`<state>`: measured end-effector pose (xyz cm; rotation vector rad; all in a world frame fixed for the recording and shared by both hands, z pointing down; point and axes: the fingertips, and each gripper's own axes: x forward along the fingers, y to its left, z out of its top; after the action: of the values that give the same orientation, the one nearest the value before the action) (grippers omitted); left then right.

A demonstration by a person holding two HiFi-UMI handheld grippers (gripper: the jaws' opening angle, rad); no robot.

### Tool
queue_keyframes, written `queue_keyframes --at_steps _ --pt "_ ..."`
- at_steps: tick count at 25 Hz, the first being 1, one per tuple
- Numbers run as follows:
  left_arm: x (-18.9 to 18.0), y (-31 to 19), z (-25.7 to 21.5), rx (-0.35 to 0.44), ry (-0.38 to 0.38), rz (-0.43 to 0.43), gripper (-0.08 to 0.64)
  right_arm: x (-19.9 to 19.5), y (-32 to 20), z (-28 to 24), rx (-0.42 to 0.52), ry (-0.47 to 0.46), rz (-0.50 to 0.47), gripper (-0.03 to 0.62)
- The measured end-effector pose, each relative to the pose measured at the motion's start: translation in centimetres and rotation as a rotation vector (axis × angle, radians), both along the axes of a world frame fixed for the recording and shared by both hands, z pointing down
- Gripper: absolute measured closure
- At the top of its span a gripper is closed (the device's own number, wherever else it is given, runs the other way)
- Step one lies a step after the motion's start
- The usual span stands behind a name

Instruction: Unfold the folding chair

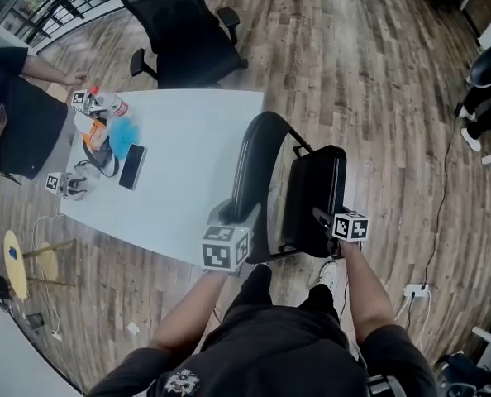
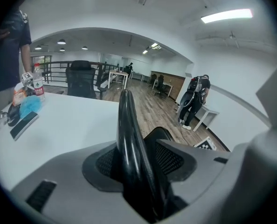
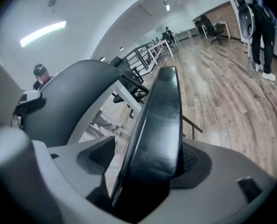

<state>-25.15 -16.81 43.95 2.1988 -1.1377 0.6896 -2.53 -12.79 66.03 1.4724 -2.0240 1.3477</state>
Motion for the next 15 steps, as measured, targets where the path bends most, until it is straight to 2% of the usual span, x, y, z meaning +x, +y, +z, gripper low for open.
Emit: queue_keyframes --at_steps 3,5,15 --pt "2.3 0.7 0.4 -0.001 -0.040 -0.029 0.356 3.3 1.2 0.4 0.017 -0.134 0.016 0.249" --pt "3.9 1.3 0.8 -0.001 -0.081 -0.041 0.356 5.9 2.1 1.0 0.025 -0.190 0.011 0.245" --pt "10.0 2.7 4.5 -0.022 -0.234 -0.110 0.342 18.1 5.5 6.3 0.047 -0.309 0.004 0.245"
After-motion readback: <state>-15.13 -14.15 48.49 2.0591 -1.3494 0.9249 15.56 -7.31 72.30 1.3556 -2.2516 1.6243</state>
